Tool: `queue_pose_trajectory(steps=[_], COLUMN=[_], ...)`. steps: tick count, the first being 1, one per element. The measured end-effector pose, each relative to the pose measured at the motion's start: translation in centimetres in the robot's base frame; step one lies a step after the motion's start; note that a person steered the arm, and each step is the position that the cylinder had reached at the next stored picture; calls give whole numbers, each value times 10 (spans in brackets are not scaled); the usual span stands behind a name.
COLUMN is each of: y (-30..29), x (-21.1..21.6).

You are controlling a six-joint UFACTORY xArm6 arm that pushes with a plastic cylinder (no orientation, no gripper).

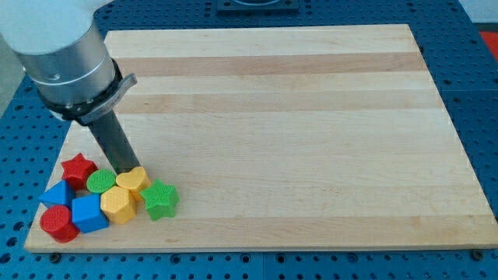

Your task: Move the green star above the green circle

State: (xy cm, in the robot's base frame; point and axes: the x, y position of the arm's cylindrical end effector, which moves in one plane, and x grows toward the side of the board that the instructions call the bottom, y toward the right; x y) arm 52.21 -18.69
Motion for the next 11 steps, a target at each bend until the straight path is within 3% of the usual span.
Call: queue_pose_trajectory(steps=[2, 4, 5, 6, 7, 8, 9, 11], y=[13, 104, 140, 175, 173, 127, 82, 72], x=[-7, -7, 4, 42, 79, 92, 92, 52])
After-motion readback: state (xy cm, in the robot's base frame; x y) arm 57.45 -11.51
